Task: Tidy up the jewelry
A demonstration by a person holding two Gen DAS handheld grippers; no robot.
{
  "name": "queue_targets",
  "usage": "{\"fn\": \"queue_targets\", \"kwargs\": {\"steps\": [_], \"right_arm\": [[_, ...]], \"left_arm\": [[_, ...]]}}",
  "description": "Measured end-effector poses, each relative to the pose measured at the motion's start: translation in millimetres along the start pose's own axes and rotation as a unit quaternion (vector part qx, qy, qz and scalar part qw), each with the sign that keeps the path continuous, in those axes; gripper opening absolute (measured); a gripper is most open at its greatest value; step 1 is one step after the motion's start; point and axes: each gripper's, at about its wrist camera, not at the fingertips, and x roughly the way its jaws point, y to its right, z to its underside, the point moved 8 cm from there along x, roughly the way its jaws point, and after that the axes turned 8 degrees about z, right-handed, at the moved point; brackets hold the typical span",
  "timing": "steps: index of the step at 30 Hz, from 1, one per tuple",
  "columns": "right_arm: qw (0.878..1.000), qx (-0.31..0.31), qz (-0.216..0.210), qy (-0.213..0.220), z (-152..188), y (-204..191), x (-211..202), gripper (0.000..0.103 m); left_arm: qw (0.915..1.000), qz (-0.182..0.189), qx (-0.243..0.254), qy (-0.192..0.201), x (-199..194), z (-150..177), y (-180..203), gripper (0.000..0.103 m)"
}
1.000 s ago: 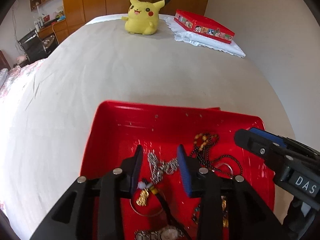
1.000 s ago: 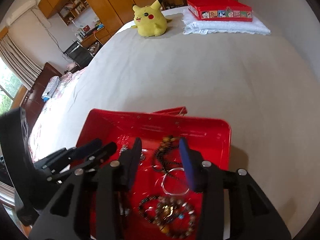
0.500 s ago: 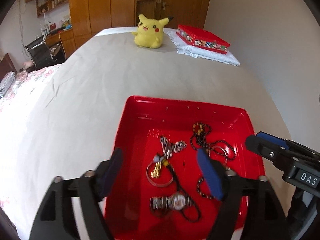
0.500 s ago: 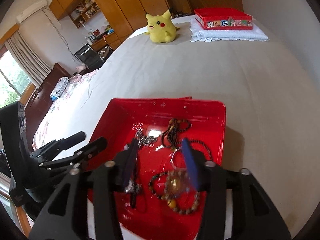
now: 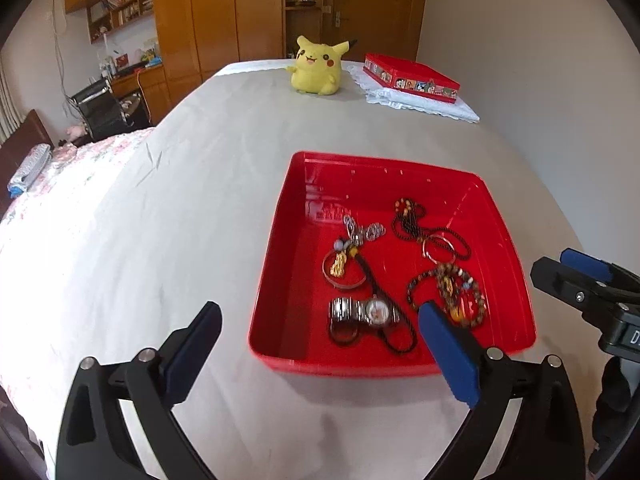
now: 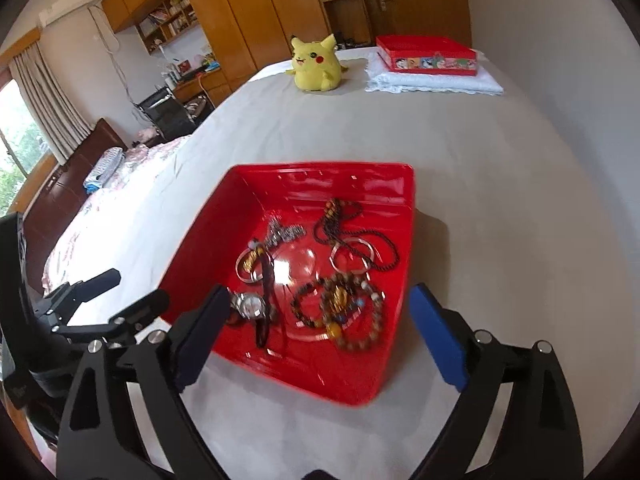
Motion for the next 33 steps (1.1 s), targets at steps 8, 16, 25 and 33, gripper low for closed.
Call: {"fn": "queue_targets", "kwargs": {"steps": [8, 16, 25, 33], "right_arm": [[0.999, 0.008, -0.006, -0.034, 33.5, 0.4, -1.6, 0.094], [0.998, 0.015, 0.010, -0.055, 49.9, 3.0, 2.4, 0.095], [0.999, 0.003, 0.004, -0.052, 55.2, -6.1, -2.0, 0.095], [0.998, 0.003, -0.002, -0.057, 57.5, -7.9, 1.3, 0.095]], "left_arm": [[1.0000, 0.001, -0.006, 0.000, -12.9, 20.1, -8.6, 0.099], [0.9999, 0.003, -0.015, -0.007, -9.8, 22.5, -13.9, 0.099], [0.9997, 0.002, -0.011, -0.023, -2.9, 31.4, -13.8, 0.099], [0.9997, 0.000, -0.007, -0.024, -2.7, 33.4, -12.2, 0.099]]}}
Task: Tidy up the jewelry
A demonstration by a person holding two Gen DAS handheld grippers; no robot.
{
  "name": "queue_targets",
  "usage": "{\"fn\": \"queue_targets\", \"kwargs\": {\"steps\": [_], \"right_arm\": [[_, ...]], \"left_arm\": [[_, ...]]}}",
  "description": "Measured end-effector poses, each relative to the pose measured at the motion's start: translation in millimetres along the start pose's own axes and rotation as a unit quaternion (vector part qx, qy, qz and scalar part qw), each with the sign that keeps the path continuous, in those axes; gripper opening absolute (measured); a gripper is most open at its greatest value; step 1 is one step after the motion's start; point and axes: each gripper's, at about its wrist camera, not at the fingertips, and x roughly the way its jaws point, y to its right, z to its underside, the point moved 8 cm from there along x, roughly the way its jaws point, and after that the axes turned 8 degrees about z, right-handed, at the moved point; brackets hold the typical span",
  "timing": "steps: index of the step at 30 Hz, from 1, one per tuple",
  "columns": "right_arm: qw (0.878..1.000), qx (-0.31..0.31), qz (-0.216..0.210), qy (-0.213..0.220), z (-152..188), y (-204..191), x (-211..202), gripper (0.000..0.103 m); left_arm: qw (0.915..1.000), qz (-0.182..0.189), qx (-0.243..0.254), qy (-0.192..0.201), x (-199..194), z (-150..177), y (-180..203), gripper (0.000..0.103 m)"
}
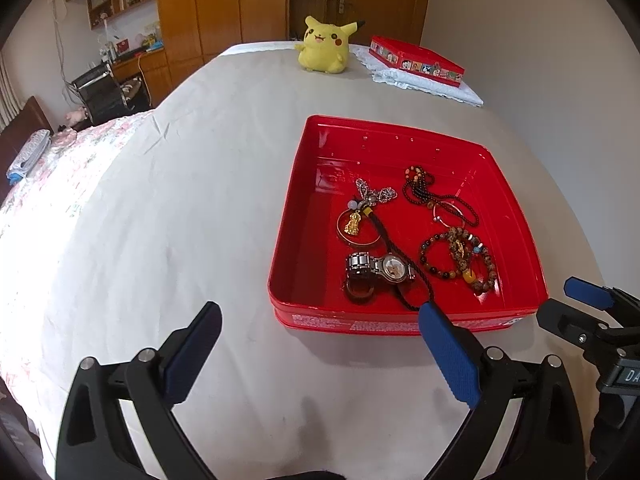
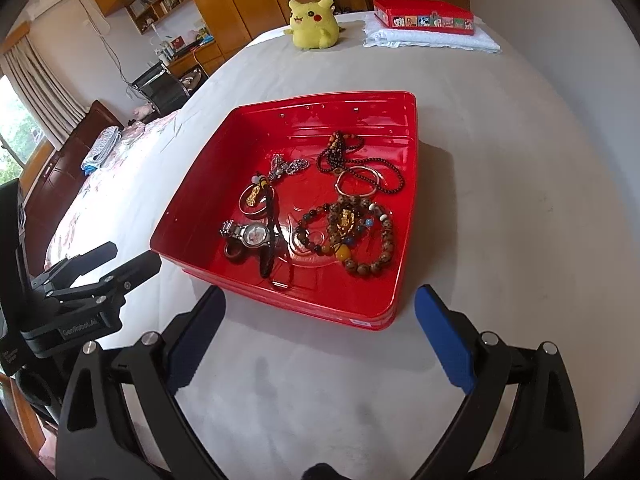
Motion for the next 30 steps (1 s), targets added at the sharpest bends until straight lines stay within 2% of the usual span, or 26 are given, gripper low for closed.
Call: {"fn": "queue_targets", "kwargs": {"steps": [30], "right_arm": [[1.000, 0.001, -0.005, -0.003, 0.6, -1.3, 4.0, 0.095]], "left_arm": [[1.0000, -0.004, 0.004, -0.005, 3.8, 2.3, 0.7, 0.099]]}}
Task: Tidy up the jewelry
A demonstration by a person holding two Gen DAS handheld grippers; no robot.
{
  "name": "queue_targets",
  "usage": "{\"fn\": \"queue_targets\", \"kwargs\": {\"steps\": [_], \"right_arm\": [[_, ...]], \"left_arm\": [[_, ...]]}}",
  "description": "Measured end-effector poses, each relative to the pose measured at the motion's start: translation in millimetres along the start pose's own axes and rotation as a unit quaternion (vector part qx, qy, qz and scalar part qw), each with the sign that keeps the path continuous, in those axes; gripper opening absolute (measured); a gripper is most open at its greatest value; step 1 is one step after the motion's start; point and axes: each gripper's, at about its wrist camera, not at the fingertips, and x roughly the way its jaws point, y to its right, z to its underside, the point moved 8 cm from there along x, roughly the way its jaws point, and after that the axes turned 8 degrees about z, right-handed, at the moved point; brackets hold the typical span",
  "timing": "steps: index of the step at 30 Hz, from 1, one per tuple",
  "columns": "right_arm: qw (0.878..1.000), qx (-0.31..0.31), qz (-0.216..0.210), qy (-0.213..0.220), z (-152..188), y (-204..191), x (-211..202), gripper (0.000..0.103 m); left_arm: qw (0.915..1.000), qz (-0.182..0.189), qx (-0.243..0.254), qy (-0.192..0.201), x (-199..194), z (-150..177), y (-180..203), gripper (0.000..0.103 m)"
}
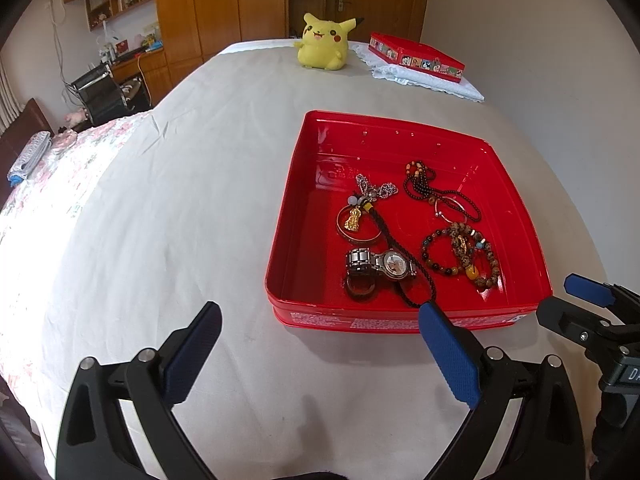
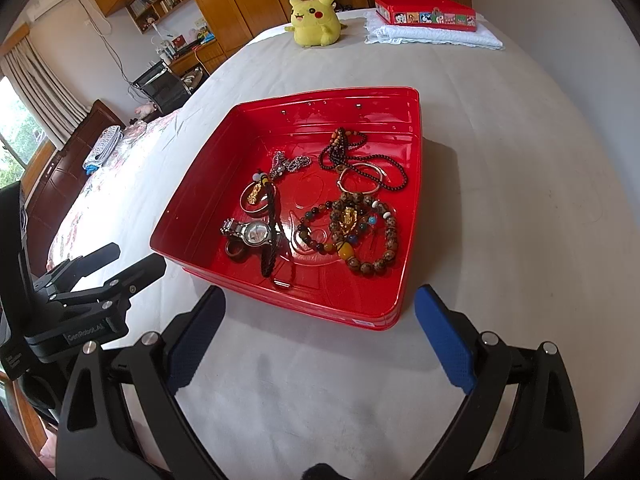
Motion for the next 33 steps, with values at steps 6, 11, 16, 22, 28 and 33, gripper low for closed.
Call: {"fn": "queue_targets", "kwargs": {"steps": [6, 11, 16, 22, 28, 33], "right_arm": [[1.000, 0.000, -0.001, 0.000, 0.3, -0.4, 0.9, 0.095], [1.000, 0.001, 0.000, -0.001, 0.3, -0.3, 0.8, 0.095], [1.000, 0.000, 0.000, 0.000, 0.1, -0.2, 0.8, 0.095], [1.000, 0.001, -0.001, -0.001, 0.4, -0.3, 0.8, 0.095], [1.000, 0.001, 0.000, -0.001, 0.2, -0.3, 0.7, 0.095], [1.000, 0.000, -0.001, -0.001, 0.3, -0.4, 0.6, 0.095]], "left_arm": [[1.0000, 0.000, 0.000, -0.001, 0.4, 0.3, 0.1, 0.099], [1.0000, 0.000, 0.000, -0.001, 0.3, 0.2, 0.1, 0.099], [1.0000, 0.001, 0.000, -0.003, 0.6, 0.4, 0.2, 0.099], [1.0000, 0.000, 0.000, -0.003, 1.9, 1.3, 0.2, 0.099], [1.0000, 0.001, 0.000, -0.004, 2.1, 1.4, 0.5, 0.099], [1.0000, 0.001, 0.001, -0.004, 2.4, 1.4, 0.5, 0.099]]}}
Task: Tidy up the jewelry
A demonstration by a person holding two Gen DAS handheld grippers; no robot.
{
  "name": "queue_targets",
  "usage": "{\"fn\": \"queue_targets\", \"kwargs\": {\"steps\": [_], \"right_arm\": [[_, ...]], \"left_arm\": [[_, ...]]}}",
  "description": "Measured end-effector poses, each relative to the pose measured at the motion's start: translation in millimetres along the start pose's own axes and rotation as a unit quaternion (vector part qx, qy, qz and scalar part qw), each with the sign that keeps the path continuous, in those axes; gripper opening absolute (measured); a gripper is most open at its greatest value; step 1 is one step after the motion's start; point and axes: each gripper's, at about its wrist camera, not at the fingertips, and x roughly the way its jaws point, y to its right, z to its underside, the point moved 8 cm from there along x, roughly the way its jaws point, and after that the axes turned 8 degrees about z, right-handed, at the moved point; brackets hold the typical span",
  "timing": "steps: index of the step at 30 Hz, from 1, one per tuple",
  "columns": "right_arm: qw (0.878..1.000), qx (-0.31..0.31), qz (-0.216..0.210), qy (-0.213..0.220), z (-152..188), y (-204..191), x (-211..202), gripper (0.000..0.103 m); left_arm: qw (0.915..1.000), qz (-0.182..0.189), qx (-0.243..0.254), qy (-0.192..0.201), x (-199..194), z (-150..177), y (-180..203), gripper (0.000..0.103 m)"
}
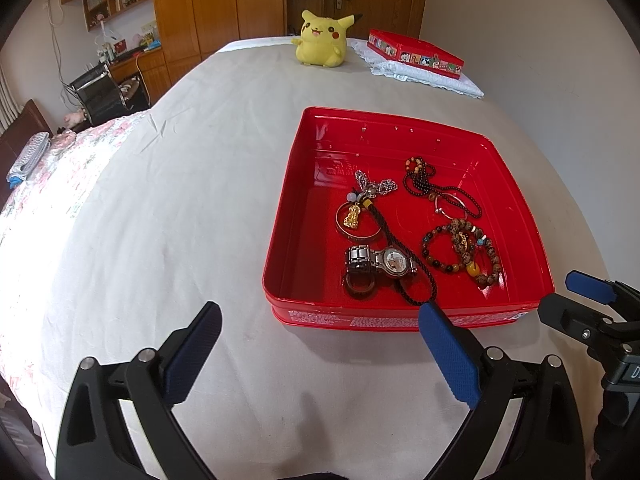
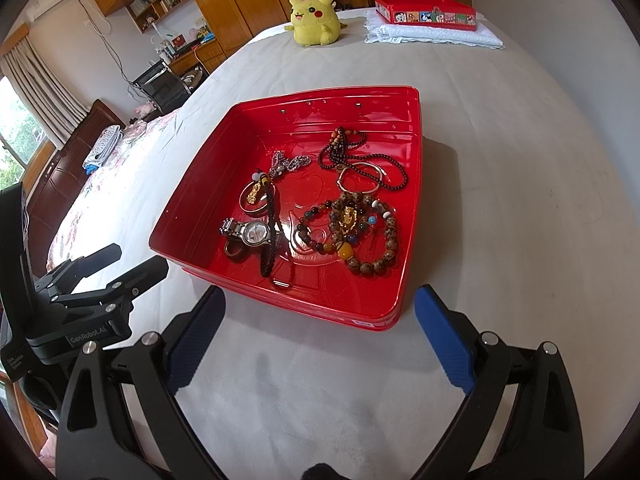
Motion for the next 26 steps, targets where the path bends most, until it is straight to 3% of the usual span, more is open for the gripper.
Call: {"fn": "queue_targets", "kwargs": {"steps": [26], "right_arm": [[1.000, 0.000, 0.000, -0.001, 0.5, 0.0, 1.3, 0.095]], "left_arm": [[1.0000, -0.003, 0.005, -0.004, 1.9, 1.1, -2.3, 0.099]]}}
